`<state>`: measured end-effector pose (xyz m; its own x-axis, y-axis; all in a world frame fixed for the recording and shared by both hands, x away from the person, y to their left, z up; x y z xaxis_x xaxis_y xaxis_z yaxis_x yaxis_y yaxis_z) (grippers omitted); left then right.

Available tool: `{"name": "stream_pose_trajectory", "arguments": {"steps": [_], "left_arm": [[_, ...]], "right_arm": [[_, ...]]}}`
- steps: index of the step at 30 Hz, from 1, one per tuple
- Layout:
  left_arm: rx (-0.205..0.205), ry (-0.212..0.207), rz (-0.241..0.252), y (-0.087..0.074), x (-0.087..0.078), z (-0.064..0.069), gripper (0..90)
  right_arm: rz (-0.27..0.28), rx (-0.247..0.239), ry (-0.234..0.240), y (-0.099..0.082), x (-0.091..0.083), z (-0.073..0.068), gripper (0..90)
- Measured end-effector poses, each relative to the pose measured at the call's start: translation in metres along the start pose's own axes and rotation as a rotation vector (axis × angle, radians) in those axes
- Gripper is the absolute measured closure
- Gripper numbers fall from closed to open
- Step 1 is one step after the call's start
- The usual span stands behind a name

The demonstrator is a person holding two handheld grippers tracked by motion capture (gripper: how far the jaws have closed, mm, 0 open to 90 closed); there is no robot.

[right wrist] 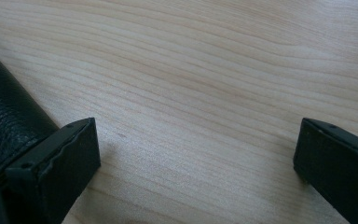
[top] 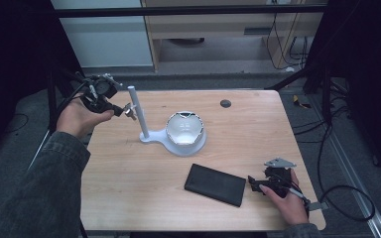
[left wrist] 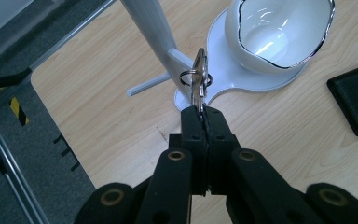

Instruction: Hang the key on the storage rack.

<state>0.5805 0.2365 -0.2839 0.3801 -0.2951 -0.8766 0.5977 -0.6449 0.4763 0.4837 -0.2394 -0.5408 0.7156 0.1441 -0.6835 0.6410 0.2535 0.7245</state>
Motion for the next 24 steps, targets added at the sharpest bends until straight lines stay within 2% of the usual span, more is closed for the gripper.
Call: {"name": "stream_pose_trajectory", "arguments": {"steps": [17,20,21,24], "left_arm": [[-0.004,0.016,0.021,0.0069,0.0035,-0.0014,88.5],[-0.006,0.034,0.014,0.0082,0.004,0.0004,88.5],[0.006,0.057,0.0,0.0088,0.0043,0.0005,88.5],[0.001,0.049,0.006,0.0099,0.0056,0.0013,88.5]], "right_arm": [[-0.001,-0.002,0.0,-0.0003,-0.0002,-0.0005,0.6],[0.0,0.0,0.002,-0.0003,-0.0003,-0.0009,0.6],[0.0,0.0,0.002,-0.0003,-0.0003,-0.0009,0.6],[0.0,0.0,0.002,-0.0003,-0.0004,-0.0009,0.6]]}}
Point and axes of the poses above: each handheld gripper's, and its own axes: x roughly forward along the jaws, y roughly out of its top, z roughly to its right, the point moved 4 cm from there along x, roughly forward along the jaws, and after that the axes turned 7 degrees about -y, right-handed, at the moved point
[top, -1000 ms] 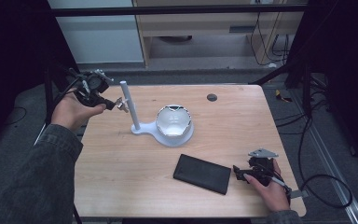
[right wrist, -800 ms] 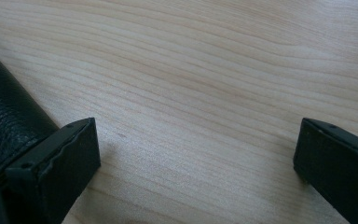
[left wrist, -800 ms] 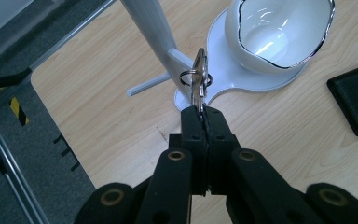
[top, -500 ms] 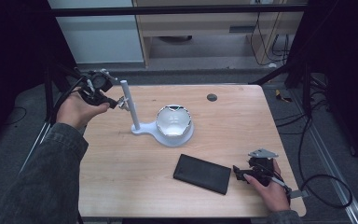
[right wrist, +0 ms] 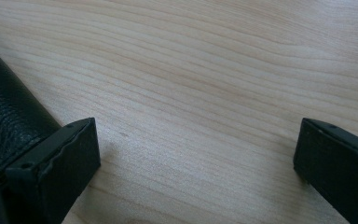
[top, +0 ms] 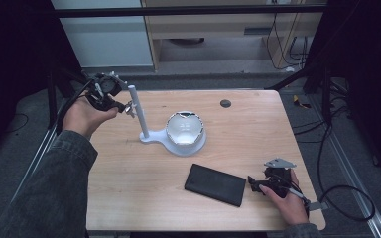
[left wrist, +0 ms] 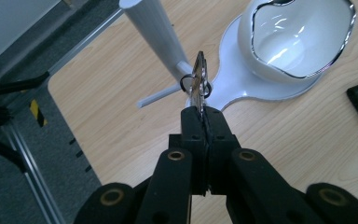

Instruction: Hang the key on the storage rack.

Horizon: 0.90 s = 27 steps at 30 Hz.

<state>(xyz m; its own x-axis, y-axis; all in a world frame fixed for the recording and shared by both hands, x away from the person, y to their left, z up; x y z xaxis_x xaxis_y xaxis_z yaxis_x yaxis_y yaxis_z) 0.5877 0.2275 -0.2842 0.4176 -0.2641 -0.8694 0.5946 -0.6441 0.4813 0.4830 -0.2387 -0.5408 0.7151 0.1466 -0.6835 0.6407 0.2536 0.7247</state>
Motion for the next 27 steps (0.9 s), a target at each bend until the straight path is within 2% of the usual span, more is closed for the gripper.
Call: {"name": "stream_pose_trajectory", "arguments": {"steps": [11,15,21,23,24,26,27], "left_arm": [[0.001,0.012,0.004,0.001,0.003,0.001,88.4],[-0.009,0.012,-0.005,0.0,0.011,-0.002,88.5],[-0.033,-0.001,0.013,-0.006,0.015,-0.007,88.5],[-0.032,-0.007,0.039,-0.007,0.014,-0.007,88.0],[-0.028,0.004,0.073,-0.007,0.011,-0.007,86.3],[-0.022,0.012,0.147,-0.011,0.003,-0.002,77.4],[-0.017,0.019,0.163,-0.013,-0.001,0.0,75.4]], "right_arm": [[-0.001,-0.007,0.0,0.0,0.0,0.0,0.5],[-0.002,-0.004,0.002,0.0,0.0,-0.001,0.5],[-0.001,-0.005,0.004,0.0,0.0,-0.001,0.5],[-0.002,-0.005,0.004,0.0,0.0,-0.001,0.5],[-0.002,-0.004,0.003,0.0,0.0,-0.001,0.4],[-0.003,-0.004,0.003,0.0,0.0,-0.001,0.5],[-0.003,-0.005,0.004,0.0,0.0,-0.001,0.4]]}}
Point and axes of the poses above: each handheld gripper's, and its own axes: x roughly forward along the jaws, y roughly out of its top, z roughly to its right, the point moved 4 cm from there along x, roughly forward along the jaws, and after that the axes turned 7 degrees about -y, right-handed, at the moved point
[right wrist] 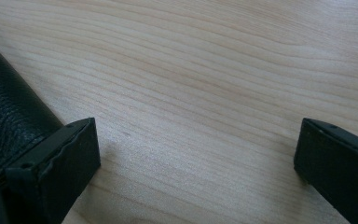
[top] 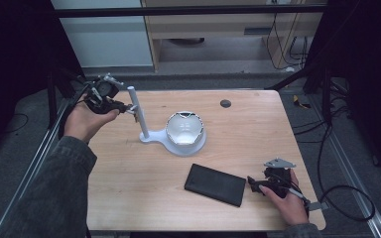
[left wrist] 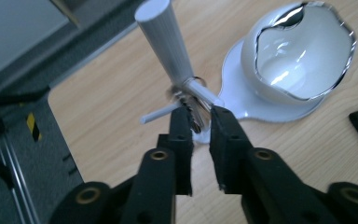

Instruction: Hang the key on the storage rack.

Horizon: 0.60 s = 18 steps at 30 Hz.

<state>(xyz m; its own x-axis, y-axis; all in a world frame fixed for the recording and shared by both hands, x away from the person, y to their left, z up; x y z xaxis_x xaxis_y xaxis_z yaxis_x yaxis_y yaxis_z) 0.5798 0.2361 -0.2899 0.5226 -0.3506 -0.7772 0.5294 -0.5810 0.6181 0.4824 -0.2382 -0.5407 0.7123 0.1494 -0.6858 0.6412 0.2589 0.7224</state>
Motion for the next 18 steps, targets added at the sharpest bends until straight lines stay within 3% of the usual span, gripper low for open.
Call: {"name": "stream_pose_trajectory", "arguments": {"steps": [5,10,18], "left_arm": [[0.073,0.032,0.096,-0.019,-0.014,0.02,70.7],[0.105,-0.017,0.146,-0.043,-0.014,0.044,61.3],[0.128,-0.102,0.144,-0.064,0.001,0.073,60.4]], "right_arm": [[-0.003,0.008,0.007,0.0,-0.001,-0.001,0.4],[-0.001,0.005,0.009,0.0,0.0,0.0,0.5],[0.0,0.004,0.006,0.0,-0.001,0.0,0.5]]}}
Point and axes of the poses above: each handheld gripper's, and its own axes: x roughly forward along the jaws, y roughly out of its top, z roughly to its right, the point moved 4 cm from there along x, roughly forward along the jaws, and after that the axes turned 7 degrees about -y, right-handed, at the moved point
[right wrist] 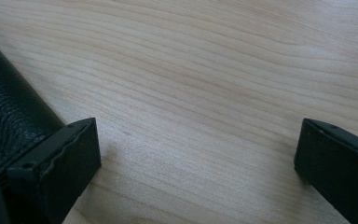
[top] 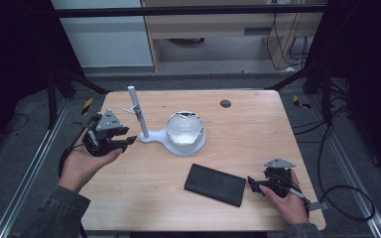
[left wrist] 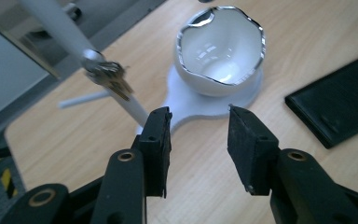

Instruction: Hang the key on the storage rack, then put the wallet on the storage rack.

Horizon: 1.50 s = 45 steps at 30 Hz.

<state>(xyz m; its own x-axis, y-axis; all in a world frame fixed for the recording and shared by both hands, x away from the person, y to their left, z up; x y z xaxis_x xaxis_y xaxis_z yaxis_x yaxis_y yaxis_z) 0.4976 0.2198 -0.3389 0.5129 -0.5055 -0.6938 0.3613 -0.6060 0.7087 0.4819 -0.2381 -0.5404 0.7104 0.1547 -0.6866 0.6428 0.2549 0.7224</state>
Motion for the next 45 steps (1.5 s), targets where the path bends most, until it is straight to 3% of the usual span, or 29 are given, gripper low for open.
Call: {"name": "stream_pose_trajectory", "arguments": {"steps": [8,15,16,25,32,45], "left_arm": [[0.017,-0.093,-0.046,-0.022,0.03,0.024,70.4],[0.04,-0.196,-0.077,-0.036,0.058,0.046,88.8],[0.045,-0.222,-0.087,-0.038,0.067,0.052,89.5],[0.08,-0.306,-0.138,-0.042,0.106,0.075,90.0],[0.111,-0.354,-0.197,-0.046,0.135,0.093,90.0],[0.132,-0.386,-0.27,-0.048,0.164,0.101,90.0]], "right_arm": [[0.0,-0.023,0.022,0.001,-0.002,0.001,4.8],[0.057,-0.054,0.03,0.006,-0.01,0.001,5.7],[0.066,-0.058,0.029,0.007,-0.011,0.002,6.0],[0.093,-0.077,0.032,0.01,-0.016,-0.001,10.0],[0.086,-0.087,0.035,0.01,-0.015,-0.002,10.4],[0.086,-0.078,0.045,0.01,-0.016,-0.003,10.1]]}}
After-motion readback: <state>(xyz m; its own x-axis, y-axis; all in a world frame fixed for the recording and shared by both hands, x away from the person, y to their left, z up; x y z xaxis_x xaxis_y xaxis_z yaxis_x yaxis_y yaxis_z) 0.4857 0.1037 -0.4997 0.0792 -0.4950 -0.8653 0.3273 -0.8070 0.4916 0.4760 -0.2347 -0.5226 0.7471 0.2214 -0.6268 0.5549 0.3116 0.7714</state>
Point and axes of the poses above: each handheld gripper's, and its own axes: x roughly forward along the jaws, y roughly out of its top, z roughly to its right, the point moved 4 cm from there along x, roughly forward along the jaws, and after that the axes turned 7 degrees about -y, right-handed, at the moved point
